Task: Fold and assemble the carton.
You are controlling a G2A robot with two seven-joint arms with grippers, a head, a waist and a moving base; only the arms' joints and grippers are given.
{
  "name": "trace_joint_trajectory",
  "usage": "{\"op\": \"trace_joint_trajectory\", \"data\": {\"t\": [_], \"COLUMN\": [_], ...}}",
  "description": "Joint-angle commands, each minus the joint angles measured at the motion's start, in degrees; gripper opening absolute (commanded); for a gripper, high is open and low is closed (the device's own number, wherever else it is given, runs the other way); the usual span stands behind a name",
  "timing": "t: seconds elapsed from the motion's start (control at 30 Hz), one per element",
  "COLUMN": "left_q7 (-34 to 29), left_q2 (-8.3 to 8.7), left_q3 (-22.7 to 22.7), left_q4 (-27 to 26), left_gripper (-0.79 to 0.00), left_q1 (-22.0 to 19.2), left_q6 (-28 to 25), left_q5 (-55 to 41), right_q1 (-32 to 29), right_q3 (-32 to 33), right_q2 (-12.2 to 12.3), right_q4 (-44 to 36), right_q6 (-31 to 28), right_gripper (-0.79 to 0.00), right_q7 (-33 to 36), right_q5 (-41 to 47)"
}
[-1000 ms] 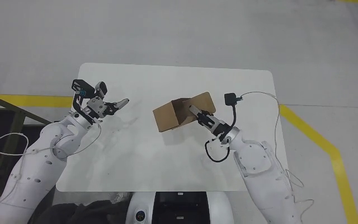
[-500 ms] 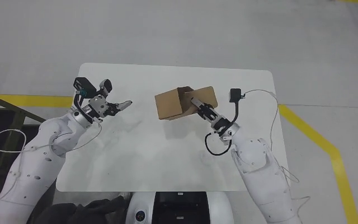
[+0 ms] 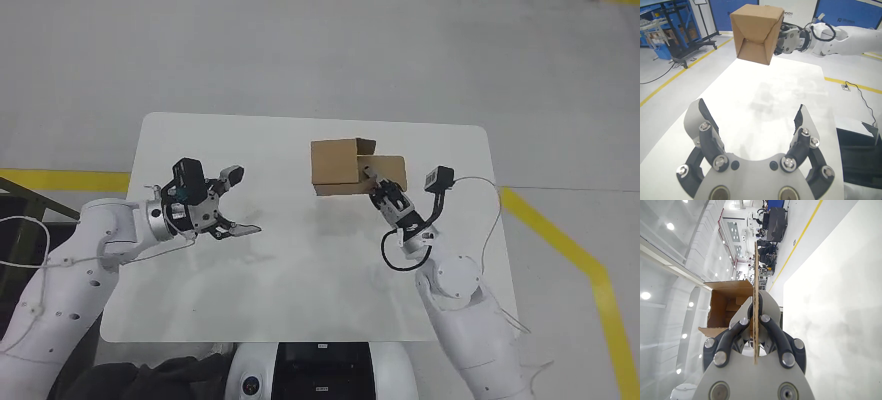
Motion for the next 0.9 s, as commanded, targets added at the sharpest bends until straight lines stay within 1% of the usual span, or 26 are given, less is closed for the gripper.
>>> {"op": "trace_joint_trajectory", "data": {"t": [0.0, 0.3, 0.47, 0.5, 0.6, 0.73, 0.87], "left_q7": [-0.04, -0.04, -0.04, -0.21, -0.37, 0.26, -0.71], "left_q2": [0.00, 0.00, 0.00, -0.09, -0.38, -0.72, -1.22], "left_q3": [-0.01, -0.01, -0.01, 0.14, 0.97, 2.79, 4.98], "left_q4": [0.05, 0.05, 0.05, -0.33, -2.18, -2.69, -2.45], "left_gripper": [0.000, 0.000, 0.000, 0.000, 0.000, 0.000, 0.000], "left_q1": [0.00, 0.00, 0.00, 0.20, 0.55, 0.01, -1.51], "left_q6": [0.10, 0.10, 0.10, 1.08, 2.55, 0.09, -0.15], "left_q5": [-0.02, -0.02, -0.02, -0.01, 1.38, 3.00, 3.54], "right_q1": [-0.38, -0.38, -0.81, -0.95, -1.39, -1.79, -1.70], "right_q3": [-0.12, -0.12, -0.87, -1.11, -2.17, -3.98, -5.78], "right_q2": [-0.01, -0.01, -0.07, -0.09, -0.20, -0.44, -0.75], "right_q4": [-0.01, -0.01, -0.29, -0.22, 0.03, 0.88, 2.05], "right_q6": [-0.68, -0.68, 0.42, 0.63, 1.20, 1.60, 1.10], "right_gripper": [-0.785, -0.785, -0.785, -0.785, -0.785, -0.785, -0.785], "right_q7": [-0.02, -0.02, -0.34, -0.35, -0.43, -0.42, -0.09], "right_q5": [0.49, 0.49, 1.18, 1.48, 2.10, 3.26, 5.03]}}
